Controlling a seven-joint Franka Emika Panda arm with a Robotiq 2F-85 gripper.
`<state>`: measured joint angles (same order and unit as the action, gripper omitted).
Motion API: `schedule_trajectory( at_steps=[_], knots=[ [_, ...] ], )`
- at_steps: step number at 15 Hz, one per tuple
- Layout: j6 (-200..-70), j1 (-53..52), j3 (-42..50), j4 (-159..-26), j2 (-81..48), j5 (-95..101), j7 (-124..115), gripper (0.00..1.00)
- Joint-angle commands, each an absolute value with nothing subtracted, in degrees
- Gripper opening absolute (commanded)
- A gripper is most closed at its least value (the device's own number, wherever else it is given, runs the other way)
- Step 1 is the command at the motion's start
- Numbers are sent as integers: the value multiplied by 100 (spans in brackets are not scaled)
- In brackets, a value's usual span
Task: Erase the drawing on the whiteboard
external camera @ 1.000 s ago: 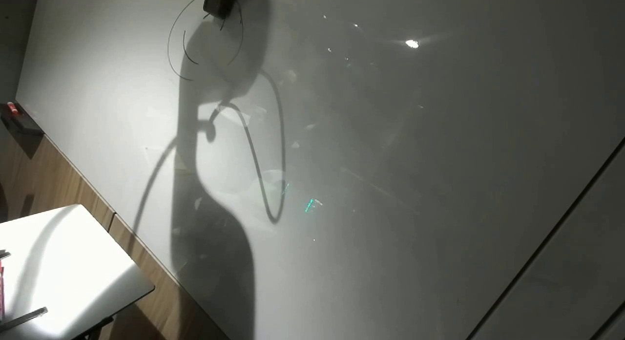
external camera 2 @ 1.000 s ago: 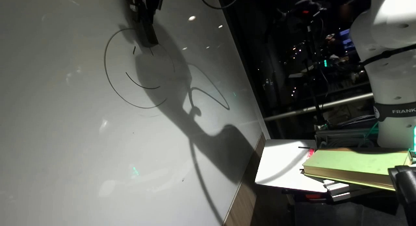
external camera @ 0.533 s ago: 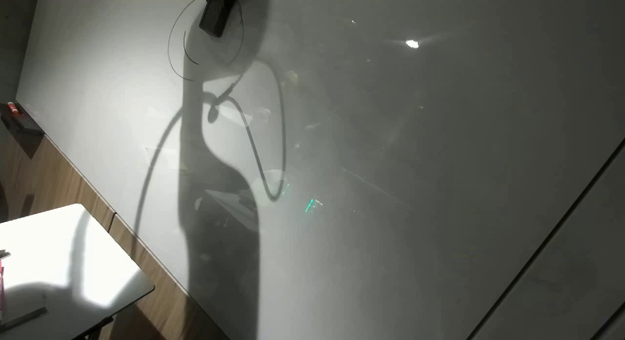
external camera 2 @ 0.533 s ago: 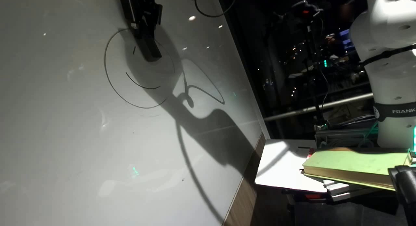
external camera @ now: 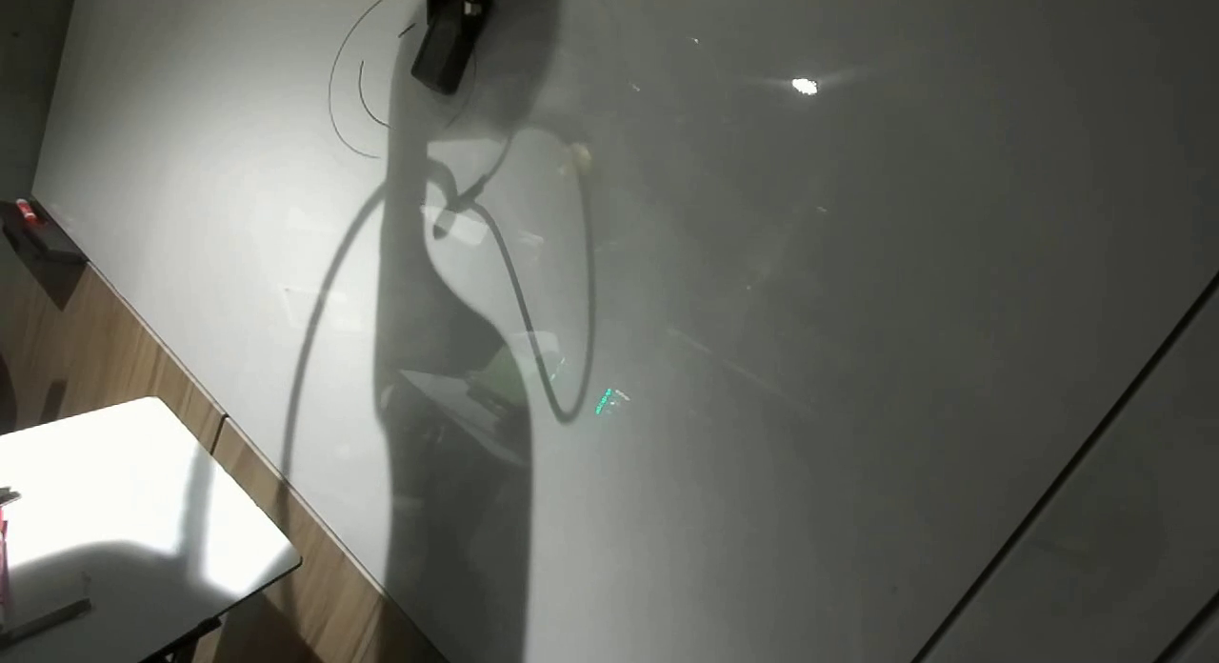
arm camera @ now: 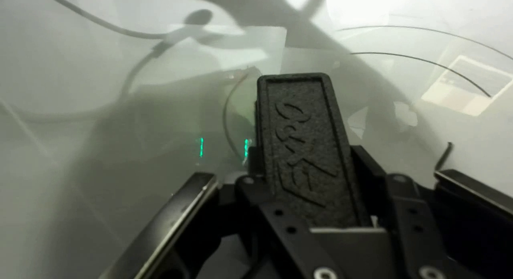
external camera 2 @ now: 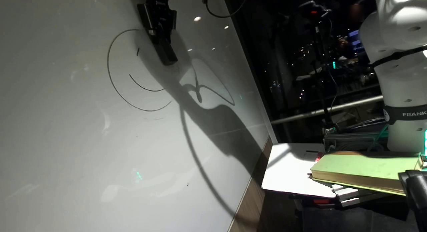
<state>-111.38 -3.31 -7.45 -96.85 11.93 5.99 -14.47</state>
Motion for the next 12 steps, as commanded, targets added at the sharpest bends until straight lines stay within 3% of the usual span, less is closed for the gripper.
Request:
schedule_trajectory(
  at_steps=[1,12],
  knots=[
    [-11560,-98,-294,-9616,887,344,-1085,30],
    [-12685,-349,-505,-10990,1435,-177,-1305,30]
  ],
)
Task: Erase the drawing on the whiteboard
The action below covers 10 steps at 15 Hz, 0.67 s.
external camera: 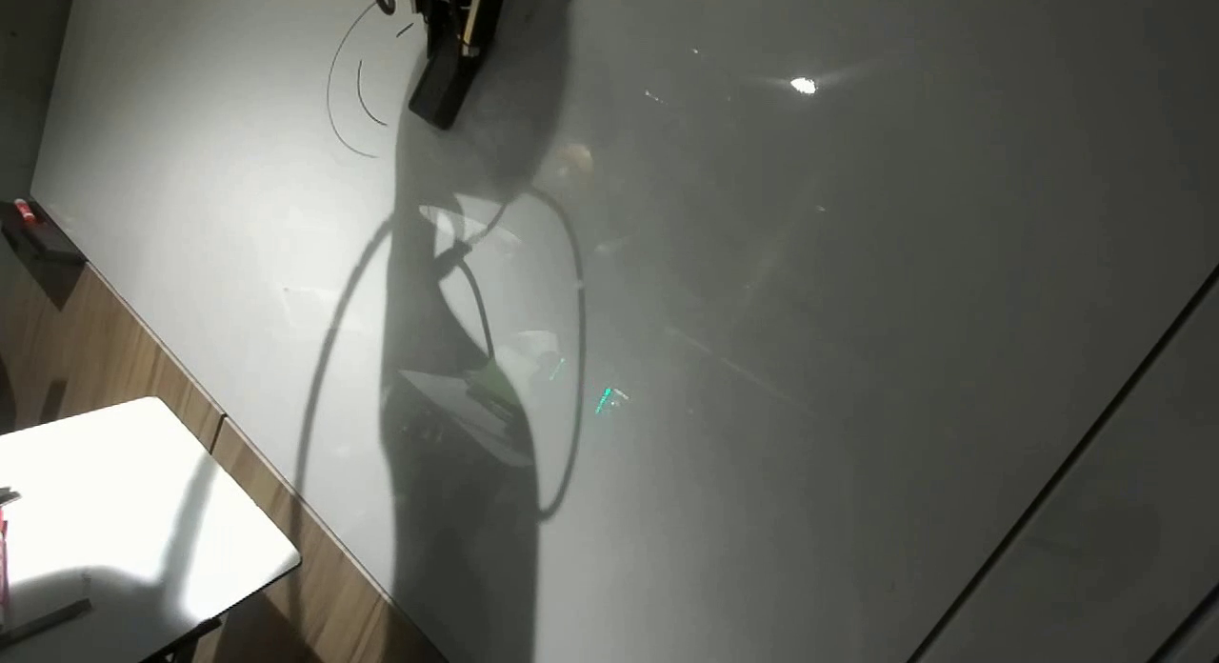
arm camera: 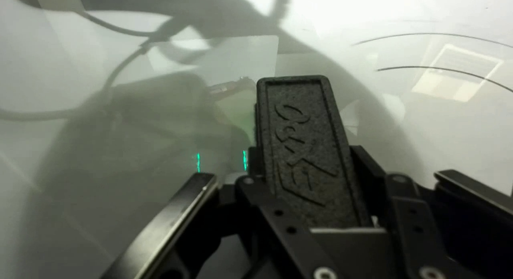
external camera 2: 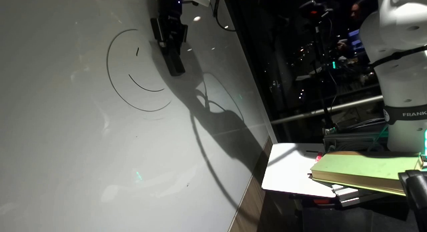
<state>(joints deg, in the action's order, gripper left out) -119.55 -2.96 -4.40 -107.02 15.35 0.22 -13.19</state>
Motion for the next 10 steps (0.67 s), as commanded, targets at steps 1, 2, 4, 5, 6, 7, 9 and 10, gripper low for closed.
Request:
schedule_trajectory(
  at_steps=[1,2,4,5,6,7,9,10],
  knots=[
    [-12825,-348,-508,-11107,1461,-162,-1273,30],
    [-12949,-342,-505,-11194,1470,-146,-1249,30],
    [-13147,-313,-494,-11312,1436,-82,-1230,30],
    [-13227,-295,-480,-11358,1429,-58,-1216,30],
    [-13252,-275,-464,-11358,1399,-46,-1212,30],
    [-13261,-271,-455,-11373,1396,-65,-1220,30],
    [-13350,-267,-484,-11457,1412,-23,-1266,30],
    [-13407,-256,-488,-11503,1408,14,-1267,30]
  ],
)
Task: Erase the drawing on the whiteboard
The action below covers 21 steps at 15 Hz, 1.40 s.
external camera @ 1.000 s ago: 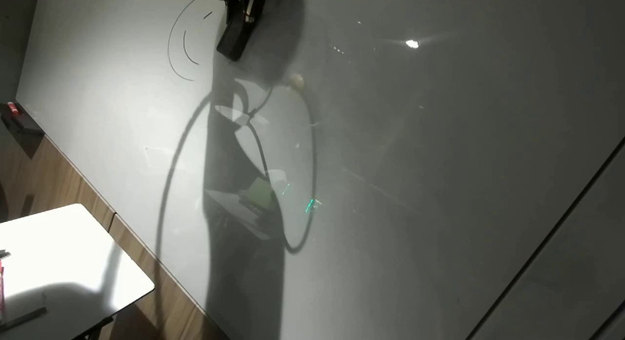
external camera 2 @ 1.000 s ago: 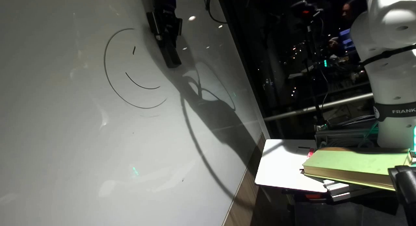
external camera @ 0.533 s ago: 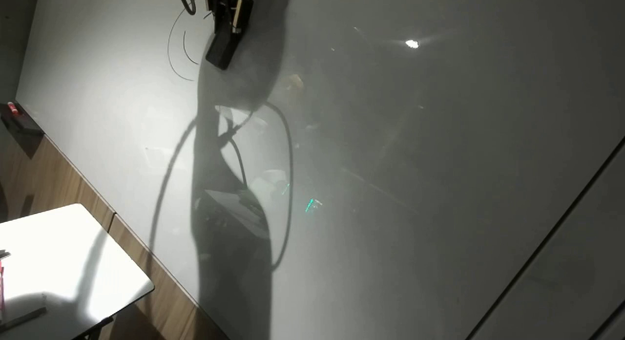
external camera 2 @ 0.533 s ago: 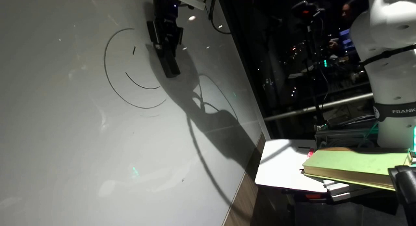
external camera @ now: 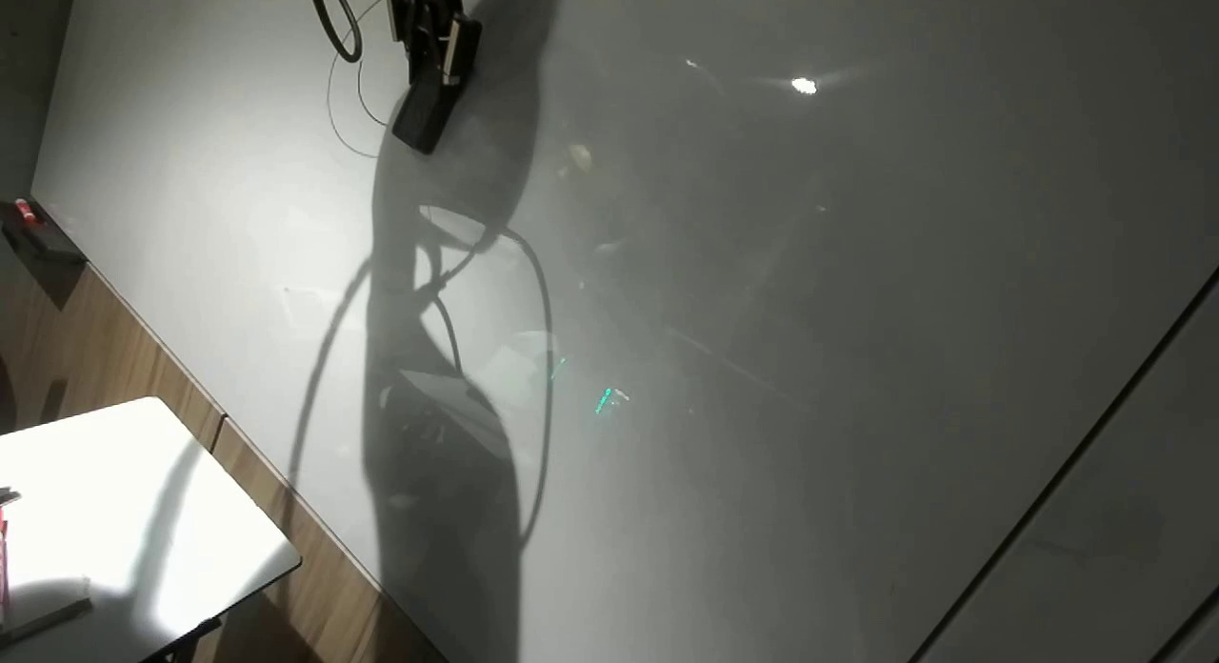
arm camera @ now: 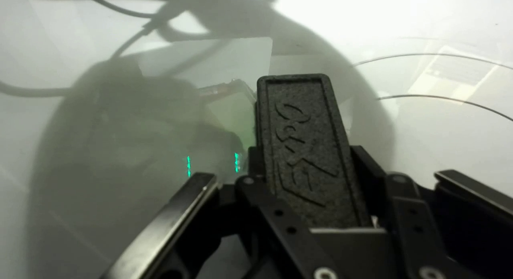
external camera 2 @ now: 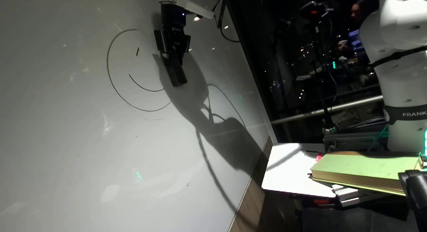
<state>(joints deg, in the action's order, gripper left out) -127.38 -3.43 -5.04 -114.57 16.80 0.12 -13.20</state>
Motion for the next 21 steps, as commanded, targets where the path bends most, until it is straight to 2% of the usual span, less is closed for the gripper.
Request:
schedule_trajectory(
  at_steps=[1,12,21],
  knots=[
    [-13460,-232,-473,-11529,1384,53,-1249,30],
    [-13611,92,-94,-11456,1022,84,-1043,30],
    [-13912,-192,-651,-11926,1385,164,-1568,30]
  ],
)
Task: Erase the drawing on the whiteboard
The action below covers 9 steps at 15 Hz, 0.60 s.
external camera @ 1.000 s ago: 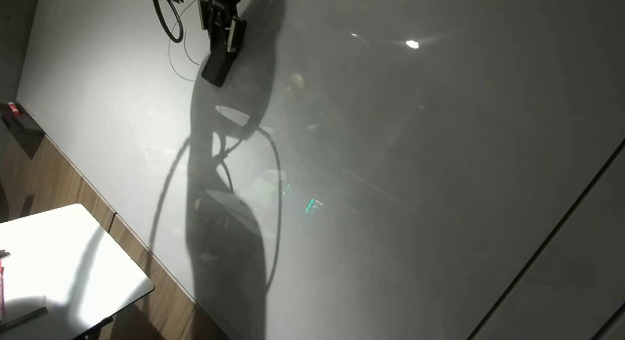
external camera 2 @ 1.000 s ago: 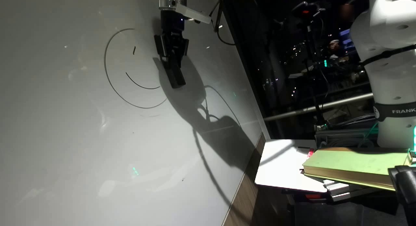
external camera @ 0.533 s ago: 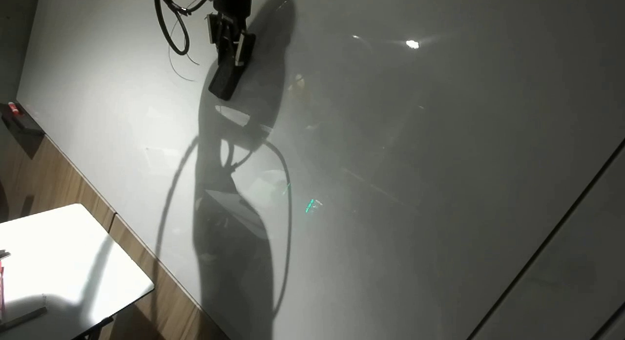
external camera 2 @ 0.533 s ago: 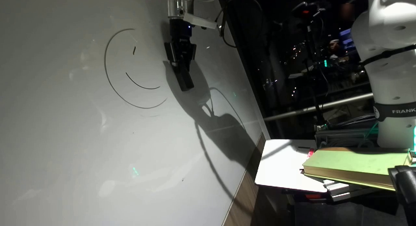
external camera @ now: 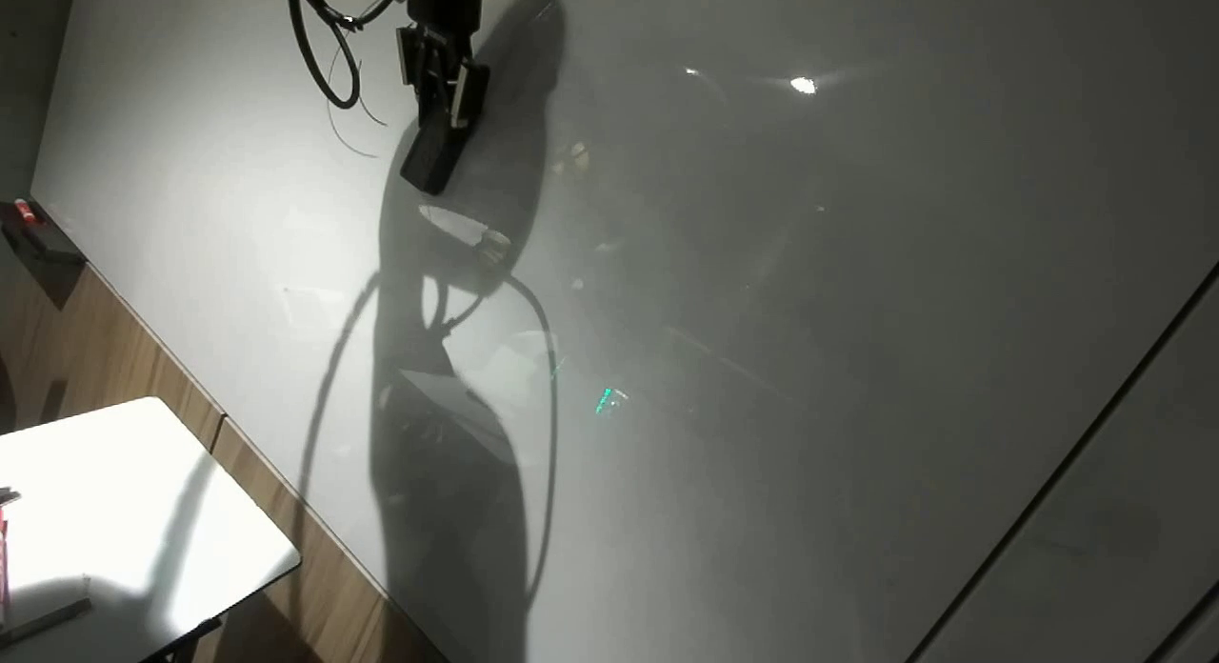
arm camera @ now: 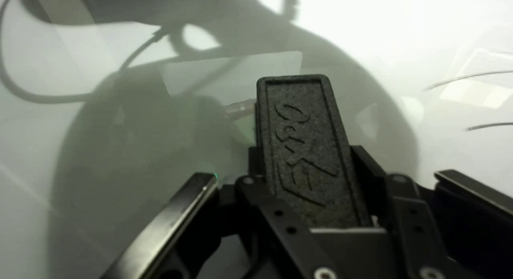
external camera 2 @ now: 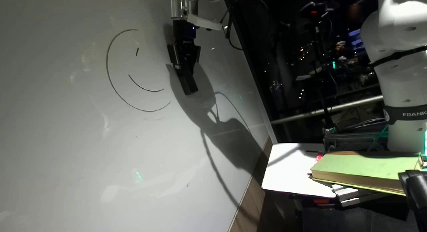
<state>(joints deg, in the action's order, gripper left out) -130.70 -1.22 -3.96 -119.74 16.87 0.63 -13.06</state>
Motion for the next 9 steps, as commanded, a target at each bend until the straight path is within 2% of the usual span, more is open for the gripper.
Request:
schedule_trajectory(
  at_steps=[1,9],
  knots=[
    [-13986,-215,-730,-11995,1400,184,-1628,30],
    [-14947,-383,-1736,-12068,1007,991,-2752,30]
  ],
)
